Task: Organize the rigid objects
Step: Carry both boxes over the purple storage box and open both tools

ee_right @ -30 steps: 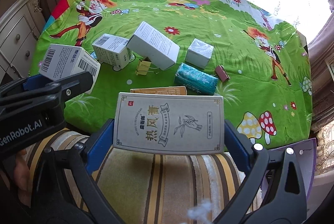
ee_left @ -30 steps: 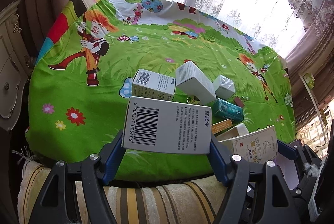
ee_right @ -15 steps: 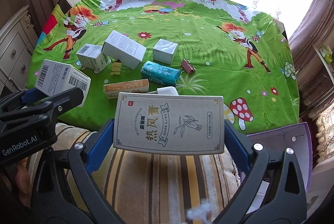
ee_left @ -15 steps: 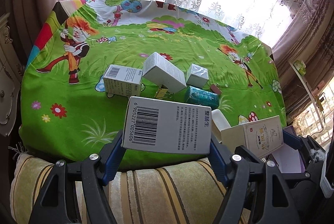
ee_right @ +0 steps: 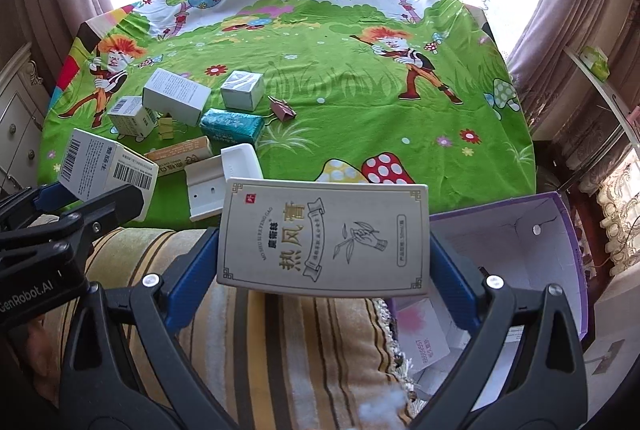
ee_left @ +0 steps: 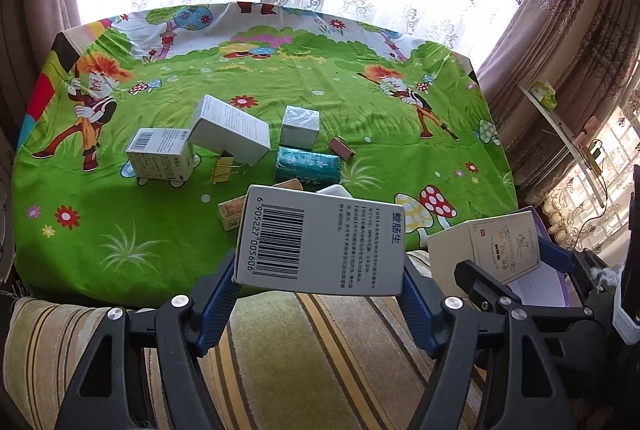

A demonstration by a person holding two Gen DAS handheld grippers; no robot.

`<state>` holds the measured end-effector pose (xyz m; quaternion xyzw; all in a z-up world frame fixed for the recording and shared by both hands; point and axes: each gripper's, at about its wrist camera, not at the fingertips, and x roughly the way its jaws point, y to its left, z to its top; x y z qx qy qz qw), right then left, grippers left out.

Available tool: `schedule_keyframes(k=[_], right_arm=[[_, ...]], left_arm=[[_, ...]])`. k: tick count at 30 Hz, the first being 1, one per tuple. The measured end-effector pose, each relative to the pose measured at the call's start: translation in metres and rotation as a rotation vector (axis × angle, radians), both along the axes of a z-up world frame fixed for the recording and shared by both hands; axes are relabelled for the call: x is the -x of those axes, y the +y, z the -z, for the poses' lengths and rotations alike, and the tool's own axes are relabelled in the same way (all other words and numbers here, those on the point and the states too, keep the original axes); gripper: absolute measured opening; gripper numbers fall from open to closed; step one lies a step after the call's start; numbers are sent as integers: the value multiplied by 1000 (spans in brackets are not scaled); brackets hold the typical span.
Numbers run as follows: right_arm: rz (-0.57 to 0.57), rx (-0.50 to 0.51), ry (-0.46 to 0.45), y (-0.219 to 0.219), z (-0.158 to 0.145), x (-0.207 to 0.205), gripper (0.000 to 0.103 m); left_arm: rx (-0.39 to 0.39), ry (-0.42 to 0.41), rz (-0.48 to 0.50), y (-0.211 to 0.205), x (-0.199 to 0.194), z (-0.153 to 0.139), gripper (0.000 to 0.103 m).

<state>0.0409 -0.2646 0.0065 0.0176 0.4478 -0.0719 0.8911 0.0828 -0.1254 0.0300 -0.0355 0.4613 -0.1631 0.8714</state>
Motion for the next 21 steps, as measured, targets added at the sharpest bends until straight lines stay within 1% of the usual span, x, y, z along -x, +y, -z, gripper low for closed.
schedule_keyframes(k=[4,9,18,21], right_arm=[[56,-16,-9,-29,-1,13,99],[140,-42,-11,-71,3,34,99],[297,-67,-4,-144,11,74,99],[340,-79,-7,-162,11,83,99]], left_arm=[[-2,1,43,-20,8,-1,73],[6,4,122,-48,20,-1,73],[30,11,297,-105,45,-3,73],[42,21,359,-123,55,-3,74]])
